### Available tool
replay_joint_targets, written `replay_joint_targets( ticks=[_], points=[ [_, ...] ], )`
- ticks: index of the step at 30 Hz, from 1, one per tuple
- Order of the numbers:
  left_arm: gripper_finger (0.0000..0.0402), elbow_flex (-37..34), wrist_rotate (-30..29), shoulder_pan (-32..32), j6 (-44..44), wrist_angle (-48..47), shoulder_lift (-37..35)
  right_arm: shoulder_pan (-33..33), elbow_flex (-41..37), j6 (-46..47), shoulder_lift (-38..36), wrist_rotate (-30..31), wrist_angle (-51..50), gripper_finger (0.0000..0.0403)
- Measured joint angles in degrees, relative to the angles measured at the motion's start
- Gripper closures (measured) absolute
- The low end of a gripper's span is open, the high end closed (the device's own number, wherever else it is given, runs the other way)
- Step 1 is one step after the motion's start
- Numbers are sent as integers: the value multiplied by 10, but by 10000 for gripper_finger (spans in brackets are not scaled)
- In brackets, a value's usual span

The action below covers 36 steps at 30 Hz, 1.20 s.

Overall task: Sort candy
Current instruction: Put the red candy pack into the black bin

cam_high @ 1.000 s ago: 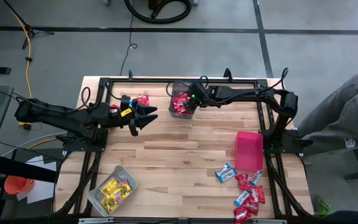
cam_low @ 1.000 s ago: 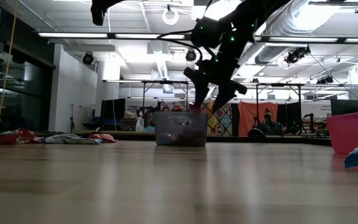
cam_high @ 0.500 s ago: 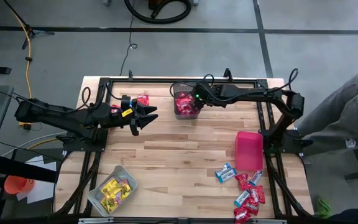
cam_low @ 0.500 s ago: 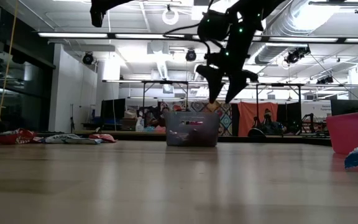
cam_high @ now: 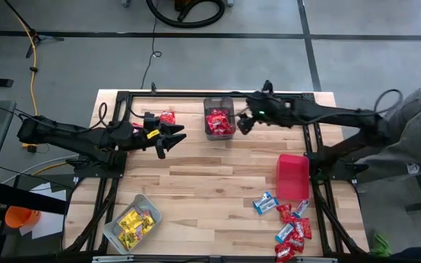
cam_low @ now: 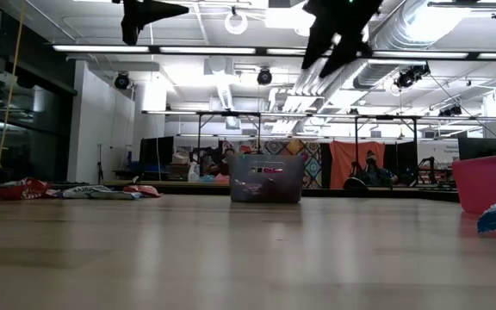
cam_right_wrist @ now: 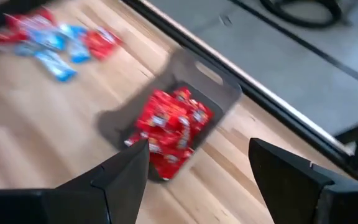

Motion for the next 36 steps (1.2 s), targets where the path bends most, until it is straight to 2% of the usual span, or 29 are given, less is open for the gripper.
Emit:
replay_joint_targets(
  ticks=[4, 8, 12, 14, 17, 22, 28, 31, 36],
  points=[
    [168, 0, 26, 12, 15, 0, 0, 53, 0, 0, -58, 3, 2, 132],
    [168, 5, 77, 64, -18, -22, 2, 109, 0, 47, -91, 17, 2, 132],
    [168, 79, 134, 171, -13, -208, 30, 161, 0, 80, -97, 54, 2, 132],
    [168, 138, 165, 244, 17, -324, 65, 180, 0, 92, -97, 76, 2, 132],
    [168, 208, 181, 352, 69, -476, 146, 195, 0, 115, -97, 96, -1, 132],
    [168, 245, 188, 468, 116, -583, 285, 207, 0, 152, -97, 110, -19, 132],
    [168, 245, 186, 508, 135, -578, 392, 220, 0, 201, -97, 125, -73, 132],
    [168, 246, 179, 505, 133, -561, 421, 225, 0, 201, -97, 129, -102, 132],
    [168, 246, 136, 495, 94, -559, 452, 225, 0, 188, -97, 136, -148, 132]
  ],
)
